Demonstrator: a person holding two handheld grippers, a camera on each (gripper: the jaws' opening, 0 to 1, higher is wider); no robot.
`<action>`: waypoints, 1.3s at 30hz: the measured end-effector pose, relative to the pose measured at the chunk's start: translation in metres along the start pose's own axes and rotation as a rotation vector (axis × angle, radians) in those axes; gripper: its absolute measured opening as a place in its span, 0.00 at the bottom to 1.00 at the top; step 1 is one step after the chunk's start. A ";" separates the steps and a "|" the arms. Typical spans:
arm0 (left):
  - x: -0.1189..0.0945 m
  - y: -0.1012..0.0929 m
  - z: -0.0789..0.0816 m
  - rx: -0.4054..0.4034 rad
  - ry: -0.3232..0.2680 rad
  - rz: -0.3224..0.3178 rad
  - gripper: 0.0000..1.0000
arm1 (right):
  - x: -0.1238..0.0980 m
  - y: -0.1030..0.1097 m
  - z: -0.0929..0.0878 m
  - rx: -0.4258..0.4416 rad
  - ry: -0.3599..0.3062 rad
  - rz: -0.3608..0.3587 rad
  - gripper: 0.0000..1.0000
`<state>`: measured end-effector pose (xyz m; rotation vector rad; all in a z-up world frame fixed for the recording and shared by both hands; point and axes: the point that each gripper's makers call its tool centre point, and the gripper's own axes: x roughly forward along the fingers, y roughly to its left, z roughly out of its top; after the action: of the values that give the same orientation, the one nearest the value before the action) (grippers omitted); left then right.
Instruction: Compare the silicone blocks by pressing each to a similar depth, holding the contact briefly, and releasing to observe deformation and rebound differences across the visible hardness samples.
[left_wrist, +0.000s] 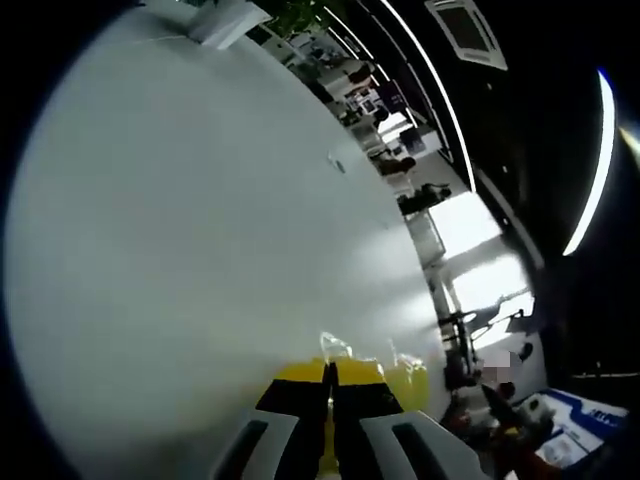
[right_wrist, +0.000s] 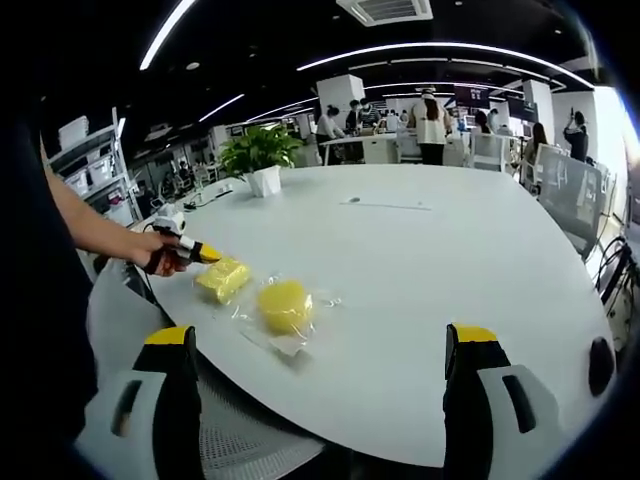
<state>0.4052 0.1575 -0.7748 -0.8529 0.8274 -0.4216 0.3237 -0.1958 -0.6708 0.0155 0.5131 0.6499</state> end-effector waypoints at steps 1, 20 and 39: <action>0.000 0.001 0.000 0.001 0.001 0.000 0.00 | 0.000 0.000 0.000 0.000 0.001 0.001 0.97; 0.003 0.007 0.003 0.084 -0.028 0.020 0.04 | 0.003 -0.010 -0.004 0.018 0.001 -0.008 0.97; -0.053 -0.011 0.024 0.621 -0.097 0.045 0.80 | 0.017 -0.012 0.001 -0.007 0.014 0.018 0.97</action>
<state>0.3910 0.1955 -0.7318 -0.2750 0.5730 -0.5535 0.3431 -0.1953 -0.6795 0.0085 0.5248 0.6698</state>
